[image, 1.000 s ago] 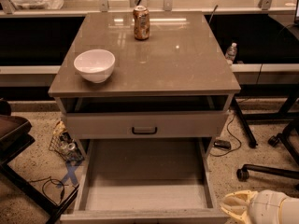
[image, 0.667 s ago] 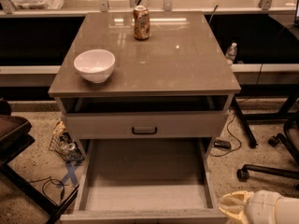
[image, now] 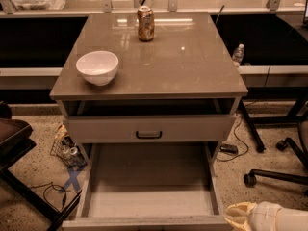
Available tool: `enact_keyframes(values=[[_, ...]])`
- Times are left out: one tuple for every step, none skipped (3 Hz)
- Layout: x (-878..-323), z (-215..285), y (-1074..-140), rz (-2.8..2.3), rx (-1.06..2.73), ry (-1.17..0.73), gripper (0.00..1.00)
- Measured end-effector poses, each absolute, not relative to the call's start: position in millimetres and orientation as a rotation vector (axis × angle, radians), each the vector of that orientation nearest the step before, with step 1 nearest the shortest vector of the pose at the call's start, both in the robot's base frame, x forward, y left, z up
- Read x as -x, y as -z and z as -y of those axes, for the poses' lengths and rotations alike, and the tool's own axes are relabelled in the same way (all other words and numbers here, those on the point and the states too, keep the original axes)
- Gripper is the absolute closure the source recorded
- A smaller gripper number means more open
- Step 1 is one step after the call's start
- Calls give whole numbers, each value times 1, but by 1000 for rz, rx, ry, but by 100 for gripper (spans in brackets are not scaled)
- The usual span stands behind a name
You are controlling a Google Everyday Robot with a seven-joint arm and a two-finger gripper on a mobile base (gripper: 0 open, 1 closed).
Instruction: Close middle drawer
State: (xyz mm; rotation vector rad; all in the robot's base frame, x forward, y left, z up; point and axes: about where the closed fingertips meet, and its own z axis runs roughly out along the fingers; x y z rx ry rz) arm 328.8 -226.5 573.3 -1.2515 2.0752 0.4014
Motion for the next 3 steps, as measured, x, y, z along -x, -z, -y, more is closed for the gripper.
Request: enact_keyframes(values=[[-330,231,-547,-2055,1285,-376,100],[-328,236,-524,-2018,1305,-344,100],[-324,242,-496,-1982,1319,-329,100]])
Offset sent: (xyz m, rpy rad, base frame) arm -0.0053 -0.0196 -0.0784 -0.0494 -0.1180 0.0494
